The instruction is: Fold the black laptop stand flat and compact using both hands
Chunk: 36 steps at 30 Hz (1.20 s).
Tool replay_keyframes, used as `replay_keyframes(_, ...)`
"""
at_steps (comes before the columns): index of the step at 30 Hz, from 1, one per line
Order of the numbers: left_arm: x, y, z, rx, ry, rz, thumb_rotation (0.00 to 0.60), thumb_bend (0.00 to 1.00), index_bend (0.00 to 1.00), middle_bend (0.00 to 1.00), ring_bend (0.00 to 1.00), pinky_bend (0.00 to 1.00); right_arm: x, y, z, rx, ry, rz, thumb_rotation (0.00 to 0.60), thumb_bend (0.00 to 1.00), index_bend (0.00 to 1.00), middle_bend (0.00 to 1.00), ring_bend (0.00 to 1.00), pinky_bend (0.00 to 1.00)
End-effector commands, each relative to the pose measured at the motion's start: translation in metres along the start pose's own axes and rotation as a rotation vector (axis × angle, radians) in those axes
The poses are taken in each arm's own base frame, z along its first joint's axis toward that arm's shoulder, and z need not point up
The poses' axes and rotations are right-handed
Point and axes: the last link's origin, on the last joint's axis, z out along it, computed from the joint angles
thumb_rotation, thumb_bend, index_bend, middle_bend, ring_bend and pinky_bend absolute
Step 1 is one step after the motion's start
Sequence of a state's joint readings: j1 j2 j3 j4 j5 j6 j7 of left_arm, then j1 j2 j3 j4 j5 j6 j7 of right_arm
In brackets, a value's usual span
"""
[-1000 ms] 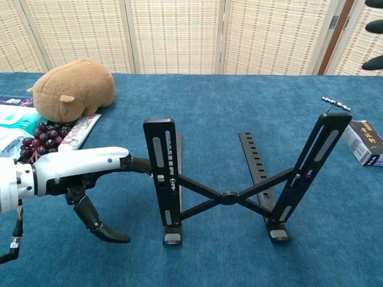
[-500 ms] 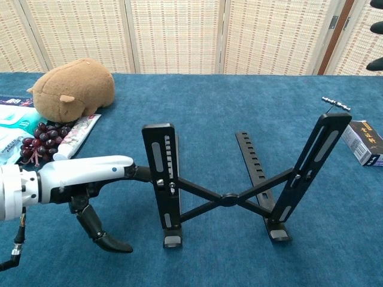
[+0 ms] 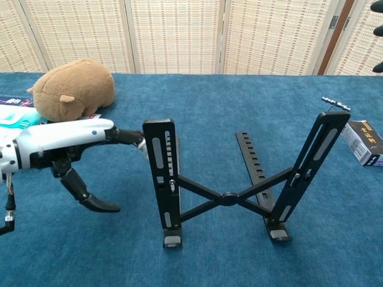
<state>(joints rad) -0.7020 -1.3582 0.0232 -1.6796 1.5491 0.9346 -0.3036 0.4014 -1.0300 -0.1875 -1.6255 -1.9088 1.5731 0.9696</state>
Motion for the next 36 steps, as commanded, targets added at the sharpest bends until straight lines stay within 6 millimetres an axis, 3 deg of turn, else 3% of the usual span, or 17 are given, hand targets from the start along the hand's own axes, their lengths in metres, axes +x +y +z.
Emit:
replay_keyframes(1,0.015,-0.007,-0.012,0.035,0.075,0.026,0.6,0.17,0.27,0.13,0.12,0.0,0.009,-0.008,0.001,-0.055,-0.043,-0.109,0.6,0.0,0.0,0.01,0.0,0.19)
replay_keyframes(12,0.05,-0.016,-0.045,0.117,0.256,0.14,0.6,0.17,0.24,0.13,0.12,0.0,-0.002,-0.009,0.022,-0.118,-0.17,-0.171,0.6,0.0,0.0,0.0,0.0,0.19)
replay_keyframes(24,0.058,-0.02,-0.066,0.139,0.3,0.164,0.6,0.17,0.24,0.13,0.12,0.0,-0.018,-0.002,0.062,-0.163,-0.161,-0.214,0.6,0.0,0.0,0.0,0.0,0.19)
replay_keyframes(36,0.063,-0.026,-0.084,0.159,0.292,0.258,0.6,0.17,0.24,0.13,0.12,0.0,-0.028,0.021,0.115,-0.216,-0.051,-0.277,0.6,0.0,0.0,0.0,0.0,0.19)
